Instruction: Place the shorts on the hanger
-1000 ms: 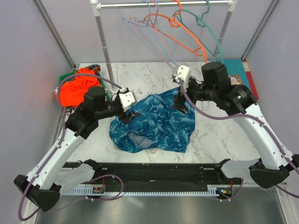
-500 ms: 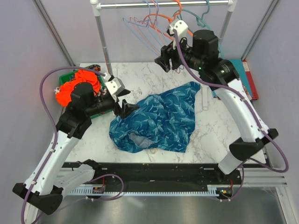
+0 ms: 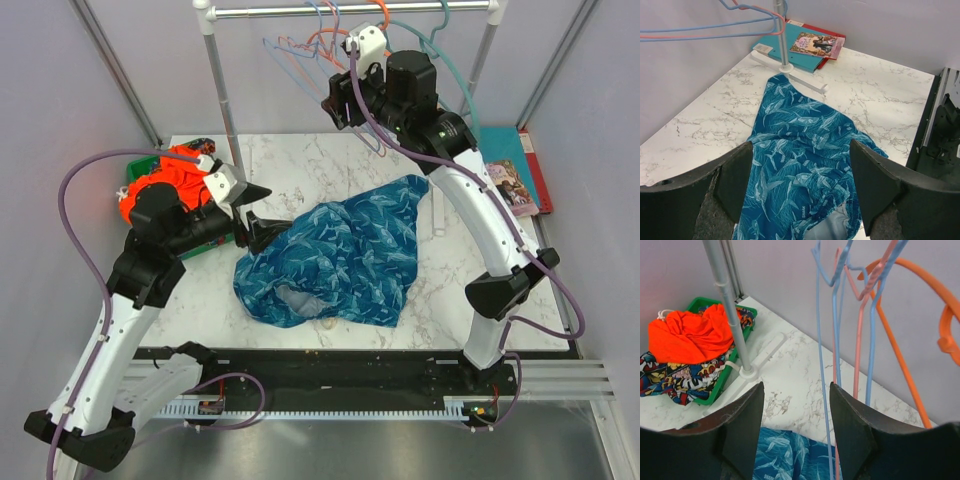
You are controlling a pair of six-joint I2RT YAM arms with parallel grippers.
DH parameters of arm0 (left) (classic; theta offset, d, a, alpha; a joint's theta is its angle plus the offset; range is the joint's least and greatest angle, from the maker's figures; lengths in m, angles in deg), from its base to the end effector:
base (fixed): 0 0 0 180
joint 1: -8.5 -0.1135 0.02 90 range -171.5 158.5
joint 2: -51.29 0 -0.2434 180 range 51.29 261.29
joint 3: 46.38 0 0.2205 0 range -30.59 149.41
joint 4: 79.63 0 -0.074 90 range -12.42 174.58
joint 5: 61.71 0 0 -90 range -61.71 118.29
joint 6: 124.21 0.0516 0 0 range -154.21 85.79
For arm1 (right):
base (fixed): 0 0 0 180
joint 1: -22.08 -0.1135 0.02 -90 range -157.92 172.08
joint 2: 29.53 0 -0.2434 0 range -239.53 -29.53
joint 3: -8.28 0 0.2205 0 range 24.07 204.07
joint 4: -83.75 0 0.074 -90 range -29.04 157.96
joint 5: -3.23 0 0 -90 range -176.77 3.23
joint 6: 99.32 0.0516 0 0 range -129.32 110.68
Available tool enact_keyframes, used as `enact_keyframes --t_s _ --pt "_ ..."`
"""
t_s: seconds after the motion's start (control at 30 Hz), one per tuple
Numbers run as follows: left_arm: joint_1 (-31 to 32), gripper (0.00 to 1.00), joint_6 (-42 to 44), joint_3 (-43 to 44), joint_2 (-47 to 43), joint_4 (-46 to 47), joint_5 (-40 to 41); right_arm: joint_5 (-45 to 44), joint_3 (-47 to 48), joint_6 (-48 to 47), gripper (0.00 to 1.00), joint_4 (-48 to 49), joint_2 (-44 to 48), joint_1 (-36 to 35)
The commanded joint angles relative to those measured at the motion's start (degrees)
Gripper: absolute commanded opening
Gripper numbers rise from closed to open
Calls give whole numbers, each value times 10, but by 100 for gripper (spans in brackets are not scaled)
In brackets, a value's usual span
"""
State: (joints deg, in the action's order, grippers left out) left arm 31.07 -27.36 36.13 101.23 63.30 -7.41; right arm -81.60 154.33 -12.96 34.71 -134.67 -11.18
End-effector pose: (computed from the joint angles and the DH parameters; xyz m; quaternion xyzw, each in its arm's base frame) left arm 0.1405 -0.0910 0.4094 0.3787 0.6232 -0.3113 0.6093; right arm 0.3105 0.2092 0.4751 -0.2669 0.7065 0.2002 0.6241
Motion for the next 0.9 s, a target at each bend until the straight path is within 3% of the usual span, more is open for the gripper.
enact_keyframes --t_s 0.0,0.23,0.87 --pt "-3 84 -19 -5 -6 26 -15 -38 25 6 62 37 -9 -1" --pt "-3 85 -11 -10 -11 26 -10 -23 18 0 62 49 -16 -1" --pt "-3 85 -8 -19 -15 31 -19 -87 -47 -38 59 101 -35 -1"
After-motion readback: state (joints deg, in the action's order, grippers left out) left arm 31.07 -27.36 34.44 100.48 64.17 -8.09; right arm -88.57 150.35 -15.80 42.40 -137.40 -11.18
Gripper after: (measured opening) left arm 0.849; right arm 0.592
